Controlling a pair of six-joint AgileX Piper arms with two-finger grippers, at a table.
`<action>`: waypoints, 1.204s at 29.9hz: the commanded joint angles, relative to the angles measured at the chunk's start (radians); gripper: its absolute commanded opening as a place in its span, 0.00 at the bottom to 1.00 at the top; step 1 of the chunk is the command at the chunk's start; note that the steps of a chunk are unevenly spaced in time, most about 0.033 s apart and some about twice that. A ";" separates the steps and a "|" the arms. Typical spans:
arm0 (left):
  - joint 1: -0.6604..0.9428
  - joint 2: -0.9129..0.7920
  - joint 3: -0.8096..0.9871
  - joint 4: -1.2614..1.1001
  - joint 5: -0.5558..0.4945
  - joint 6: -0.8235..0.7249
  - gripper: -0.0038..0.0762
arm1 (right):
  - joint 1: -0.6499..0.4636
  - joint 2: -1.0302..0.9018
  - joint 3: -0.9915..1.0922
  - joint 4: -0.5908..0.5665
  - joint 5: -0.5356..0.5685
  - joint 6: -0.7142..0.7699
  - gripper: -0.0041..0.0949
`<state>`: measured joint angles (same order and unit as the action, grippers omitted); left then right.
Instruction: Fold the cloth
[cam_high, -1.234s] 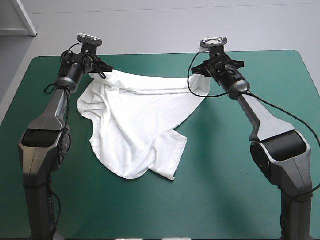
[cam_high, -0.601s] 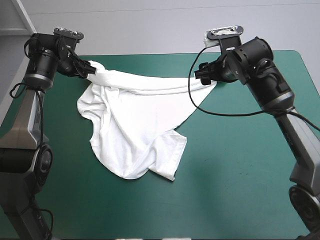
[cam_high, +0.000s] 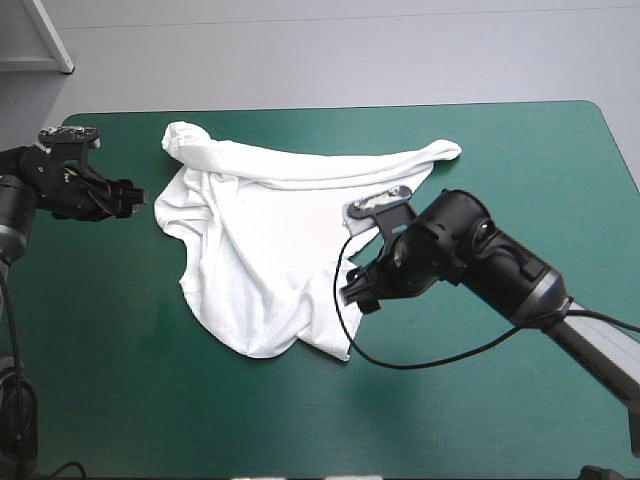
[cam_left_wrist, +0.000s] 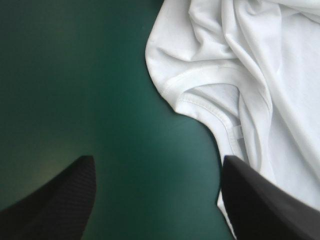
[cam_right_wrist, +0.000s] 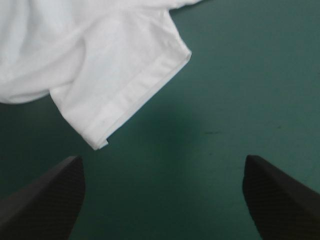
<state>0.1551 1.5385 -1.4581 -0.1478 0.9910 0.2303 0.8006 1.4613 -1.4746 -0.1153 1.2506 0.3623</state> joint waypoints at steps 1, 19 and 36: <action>0.005 0.022 -0.014 -0.082 -0.150 0.016 0.68 | 0.061 -0.042 0.047 -0.058 -0.005 0.054 0.84; -0.030 0.449 -0.133 -0.209 -0.286 0.106 0.62 | 0.229 -0.042 0.161 -0.050 -0.005 0.108 0.83; -0.051 0.468 -0.143 -0.172 -0.220 0.107 0.04 | 0.229 0.143 0.180 0.024 -0.279 0.003 0.74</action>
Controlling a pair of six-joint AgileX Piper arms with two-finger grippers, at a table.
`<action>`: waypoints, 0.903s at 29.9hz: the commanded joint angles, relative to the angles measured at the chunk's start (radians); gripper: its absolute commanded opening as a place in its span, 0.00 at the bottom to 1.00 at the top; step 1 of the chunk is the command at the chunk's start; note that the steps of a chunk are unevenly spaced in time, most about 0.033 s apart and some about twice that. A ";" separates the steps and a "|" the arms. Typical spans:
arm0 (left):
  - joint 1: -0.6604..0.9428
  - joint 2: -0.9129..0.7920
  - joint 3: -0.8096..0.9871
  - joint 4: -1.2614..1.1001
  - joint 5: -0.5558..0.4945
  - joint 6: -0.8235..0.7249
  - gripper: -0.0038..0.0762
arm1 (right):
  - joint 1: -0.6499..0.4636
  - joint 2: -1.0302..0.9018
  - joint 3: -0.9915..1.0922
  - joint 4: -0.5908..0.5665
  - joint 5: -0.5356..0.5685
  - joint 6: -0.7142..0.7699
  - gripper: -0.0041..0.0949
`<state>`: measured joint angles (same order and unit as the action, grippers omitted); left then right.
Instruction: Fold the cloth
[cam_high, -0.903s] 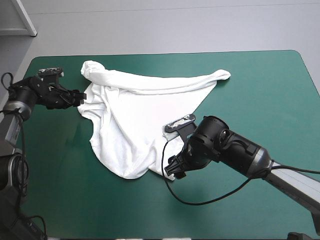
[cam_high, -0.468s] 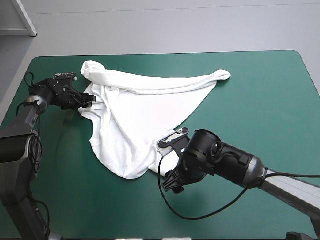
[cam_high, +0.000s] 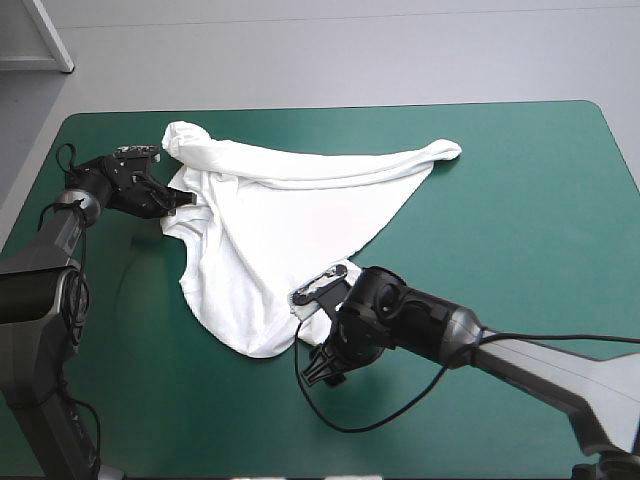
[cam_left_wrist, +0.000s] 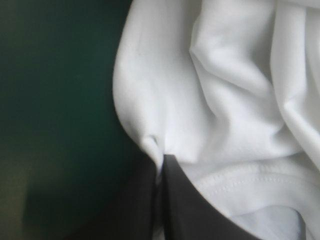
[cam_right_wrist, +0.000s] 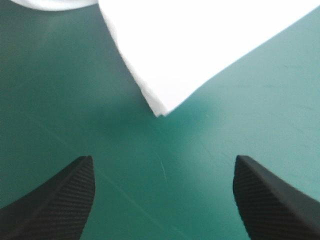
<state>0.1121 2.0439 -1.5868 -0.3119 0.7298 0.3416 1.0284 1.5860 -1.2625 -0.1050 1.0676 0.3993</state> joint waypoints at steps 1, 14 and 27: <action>-0.008 -0.038 -0.014 -0.008 0.045 -0.004 0.04 | 0.001 0.041 -0.043 0.020 -0.119 -0.034 0.74; -0.006 -0.038 -0.014 -0.008 0.088 -0.004 0.04 | 0.001 0.268 -0.160 -0.044 -0.158 -0.082 0.71; -0.004 -0.157 -0.017 0.000 0.071 -0.019 0.04 | 0.001 0.207 -0.160 -0.276 -0.138 0.019 0.02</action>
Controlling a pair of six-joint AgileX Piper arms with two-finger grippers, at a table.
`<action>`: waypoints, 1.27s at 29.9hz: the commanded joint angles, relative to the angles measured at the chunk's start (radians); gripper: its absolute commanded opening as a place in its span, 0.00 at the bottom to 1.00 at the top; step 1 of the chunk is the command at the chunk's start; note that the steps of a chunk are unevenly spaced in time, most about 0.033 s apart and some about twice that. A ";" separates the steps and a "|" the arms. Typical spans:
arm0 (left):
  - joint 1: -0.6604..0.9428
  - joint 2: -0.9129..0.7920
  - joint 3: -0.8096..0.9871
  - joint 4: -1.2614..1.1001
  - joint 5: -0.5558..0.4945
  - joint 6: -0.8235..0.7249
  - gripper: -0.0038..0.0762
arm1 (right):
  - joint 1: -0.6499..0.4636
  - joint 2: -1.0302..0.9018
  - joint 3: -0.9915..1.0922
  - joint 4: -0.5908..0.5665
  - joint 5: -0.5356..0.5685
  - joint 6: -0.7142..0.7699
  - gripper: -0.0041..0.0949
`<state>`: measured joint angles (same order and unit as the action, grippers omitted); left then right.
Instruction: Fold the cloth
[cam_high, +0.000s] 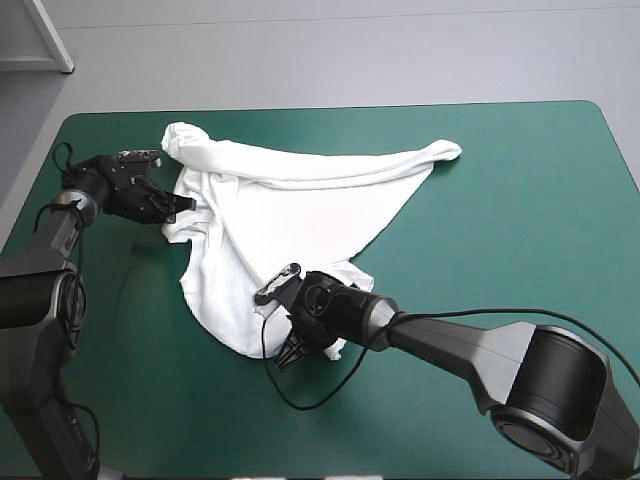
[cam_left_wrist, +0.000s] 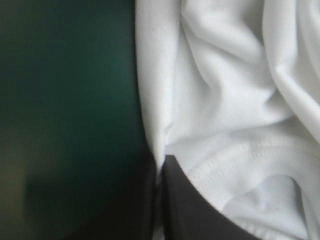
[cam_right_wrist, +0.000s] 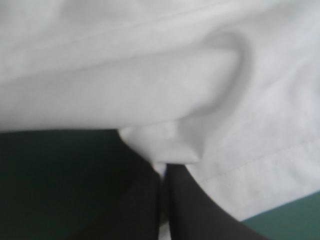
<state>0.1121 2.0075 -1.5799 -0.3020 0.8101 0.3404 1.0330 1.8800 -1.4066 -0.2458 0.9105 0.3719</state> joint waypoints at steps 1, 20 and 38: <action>-0.004 -0.153 -0.025 -0.009 -0.009 -0.027 0.04 | -0.004 -0.115 -0.016 -0.173 0.033 0.067 0.02; -0.004 -0.507 -0.724 0.107 0.346 -0.112 0.04 | -0.125 -0.579 -0.609 -0.576 0.336 -0.065 0.02; -0.004 -0.621 -1.100 0.207 0.026 -0.138 0.04 | -0.125 -0.581 -1.220 -0.569 0.260 -0.299 0.02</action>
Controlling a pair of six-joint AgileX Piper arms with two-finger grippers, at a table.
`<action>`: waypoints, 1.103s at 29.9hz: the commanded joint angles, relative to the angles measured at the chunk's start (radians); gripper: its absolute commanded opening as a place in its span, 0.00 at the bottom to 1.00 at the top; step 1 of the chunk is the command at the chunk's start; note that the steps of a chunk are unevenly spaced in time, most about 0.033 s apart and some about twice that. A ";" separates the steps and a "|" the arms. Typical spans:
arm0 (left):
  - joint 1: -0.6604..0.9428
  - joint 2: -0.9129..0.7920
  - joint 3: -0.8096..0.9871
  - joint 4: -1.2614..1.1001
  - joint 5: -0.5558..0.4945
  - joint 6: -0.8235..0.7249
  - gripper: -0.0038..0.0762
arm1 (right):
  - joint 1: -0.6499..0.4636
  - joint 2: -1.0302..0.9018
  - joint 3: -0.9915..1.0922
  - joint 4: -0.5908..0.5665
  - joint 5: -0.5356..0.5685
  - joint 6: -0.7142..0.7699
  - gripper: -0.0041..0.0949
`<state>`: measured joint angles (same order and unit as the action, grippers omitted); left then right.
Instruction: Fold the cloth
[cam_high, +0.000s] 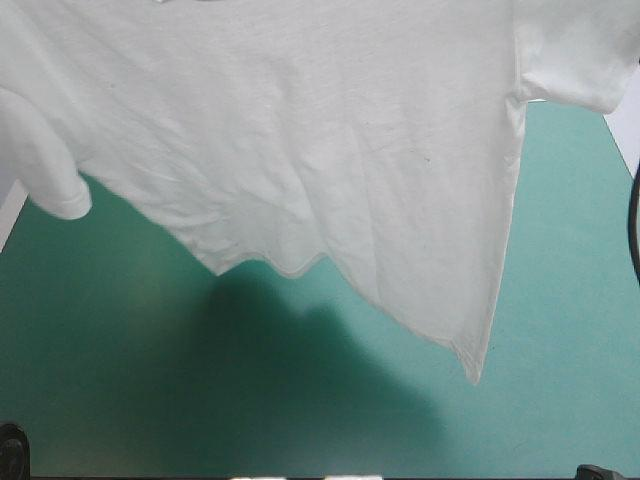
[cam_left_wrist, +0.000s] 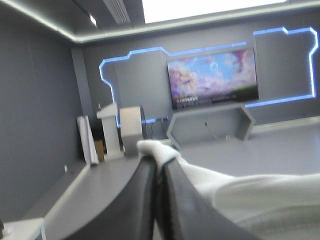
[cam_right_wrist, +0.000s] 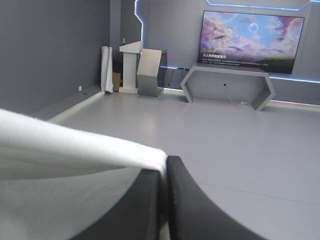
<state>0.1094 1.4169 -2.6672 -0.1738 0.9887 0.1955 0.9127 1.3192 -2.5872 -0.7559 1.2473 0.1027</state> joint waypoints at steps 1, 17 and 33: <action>-0.002 -0.035 -0.013 0.091 -0.160 0.011 0.04 | -0.005 -0.020 -0.046 -0.053 -0.076 -0.042 0.02; -0.002 0.113 0.105 -0.069 -0.116 0.109 0.04 | -0.035 0.177 0.081 -0.239 -0.024 -0.025 0.02; -0.002 0.358 0.397 -0.014 -0.280 0.122 0.04 | -0.487 0.630 0.083 0.165 -0.221 0.061 0.02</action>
<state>0.1083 1.7862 -2.2850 -0.1778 0.8848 0.3186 0.4722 1.9506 -2.4830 -0.5501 1.1416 0.1296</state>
